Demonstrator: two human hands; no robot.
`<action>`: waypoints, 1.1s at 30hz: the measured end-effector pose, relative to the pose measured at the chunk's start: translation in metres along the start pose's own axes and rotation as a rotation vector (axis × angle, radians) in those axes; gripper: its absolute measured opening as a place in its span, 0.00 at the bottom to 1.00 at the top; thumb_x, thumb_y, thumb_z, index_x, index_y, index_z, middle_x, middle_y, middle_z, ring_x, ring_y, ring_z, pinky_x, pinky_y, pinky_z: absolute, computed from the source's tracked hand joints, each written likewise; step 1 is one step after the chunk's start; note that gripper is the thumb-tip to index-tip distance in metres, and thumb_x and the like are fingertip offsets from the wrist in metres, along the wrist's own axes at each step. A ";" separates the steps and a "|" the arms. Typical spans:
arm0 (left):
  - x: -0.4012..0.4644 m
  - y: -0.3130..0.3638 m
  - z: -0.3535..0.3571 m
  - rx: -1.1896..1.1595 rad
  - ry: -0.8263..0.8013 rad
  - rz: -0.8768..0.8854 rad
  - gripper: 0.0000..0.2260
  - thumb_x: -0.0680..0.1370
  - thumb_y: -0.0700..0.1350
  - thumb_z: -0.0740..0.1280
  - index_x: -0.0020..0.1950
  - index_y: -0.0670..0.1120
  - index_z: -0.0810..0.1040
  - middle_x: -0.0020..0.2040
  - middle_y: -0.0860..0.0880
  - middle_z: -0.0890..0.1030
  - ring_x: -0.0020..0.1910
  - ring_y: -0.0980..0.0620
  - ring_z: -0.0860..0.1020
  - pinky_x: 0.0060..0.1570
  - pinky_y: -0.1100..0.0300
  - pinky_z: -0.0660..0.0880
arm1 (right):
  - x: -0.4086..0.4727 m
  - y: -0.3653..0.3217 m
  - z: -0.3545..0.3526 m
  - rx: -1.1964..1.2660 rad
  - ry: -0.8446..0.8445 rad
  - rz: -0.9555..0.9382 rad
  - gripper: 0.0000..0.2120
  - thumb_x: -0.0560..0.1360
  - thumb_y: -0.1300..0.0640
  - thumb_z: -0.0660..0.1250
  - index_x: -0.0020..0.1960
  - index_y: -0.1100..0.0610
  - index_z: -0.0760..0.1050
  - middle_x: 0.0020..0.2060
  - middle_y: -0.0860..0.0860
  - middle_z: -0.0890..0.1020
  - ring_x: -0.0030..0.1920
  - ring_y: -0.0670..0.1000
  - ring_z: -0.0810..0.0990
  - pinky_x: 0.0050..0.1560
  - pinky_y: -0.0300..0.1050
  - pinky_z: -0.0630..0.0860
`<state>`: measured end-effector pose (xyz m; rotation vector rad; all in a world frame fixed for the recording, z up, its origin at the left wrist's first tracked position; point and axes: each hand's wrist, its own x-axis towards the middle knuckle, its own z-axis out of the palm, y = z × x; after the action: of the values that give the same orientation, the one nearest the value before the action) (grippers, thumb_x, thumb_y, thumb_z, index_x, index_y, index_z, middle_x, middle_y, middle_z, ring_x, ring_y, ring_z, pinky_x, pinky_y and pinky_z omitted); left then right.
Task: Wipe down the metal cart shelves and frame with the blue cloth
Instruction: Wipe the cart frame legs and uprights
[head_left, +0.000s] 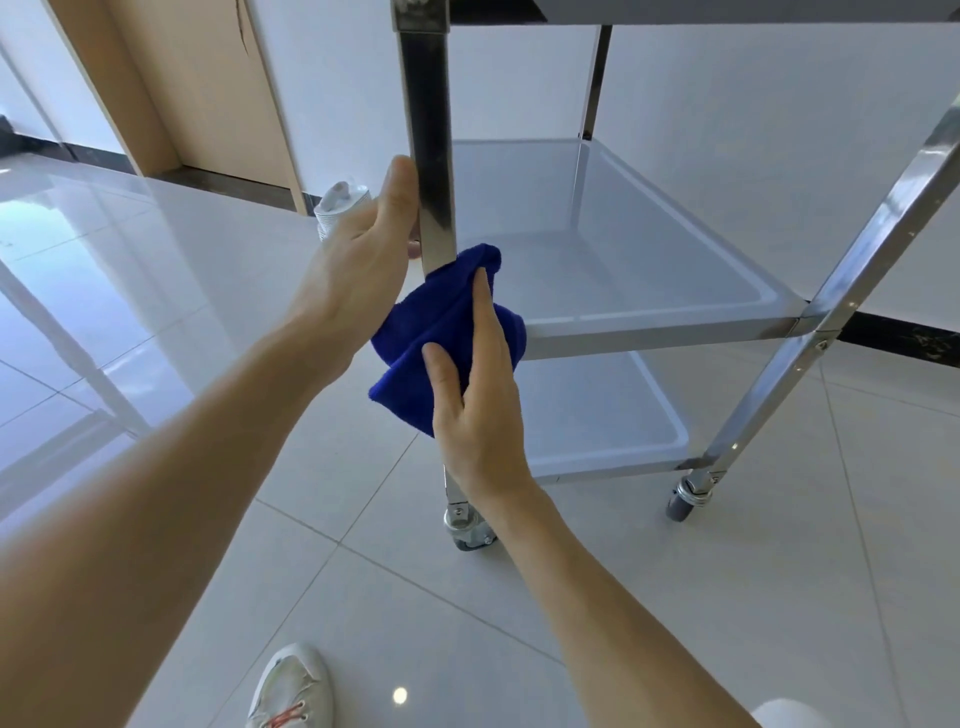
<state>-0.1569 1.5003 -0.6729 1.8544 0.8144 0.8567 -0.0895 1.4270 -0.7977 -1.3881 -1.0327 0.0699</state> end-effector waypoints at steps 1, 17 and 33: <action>-0.001 0.001 0.002 -0.009 -0.008 0.004 0.25 0.82 0.66 0.47 0.49 0.56 0.80 0.53 0.56 0.83 0.52 0.62 0.81 0.64 0.51 0.73 | -0.005 0.004 0.005 -0.023 0.078 -0.011 0.29 0.82 0.57 0.63 0.80 0.51 0.56 0.74 0.48 0.69 0.72 0.50 0.68 0.68 0.54 0.73; 0.000 0.002 0.001 -0.029 -0.083 0.008 0.27 0.83 0.63 0.48 0.60 0.49 0.79 0.57 0.44 0.82 0.48 0.49 0.83 0.51 0.52 0.82 | -0.066 0.064 0.032 -0.018 0.214 0.409 0.25 0.72 0.60 0.75 0.60 0.48 0.65 0.54 0.37 0.74 0.54 0.35 0.74 0.52 0.33 0.70; -0.001 -0.003 -0.002 0.008 -0.096 0.042 0.27 0.83 0.62 0.46 0.64 0.48 0.77 0.55 0.46 0.83 0.49 0.49 0.84 0.51 0.50 0.82 | -0.066 0.082 0.035 -0.117 0.129 0.425 0.31 0.72 0.56 0.77 0.68 0.52 0.64 0.56 0.43 0.77 0.57 0.46 0.77 0.53 0.39 0.73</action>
<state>-0.1590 1.5017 -0.6750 1.9106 0.7223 0.7850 -0.1079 1.4347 -0.9063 -1.6794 -0.6302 0.2324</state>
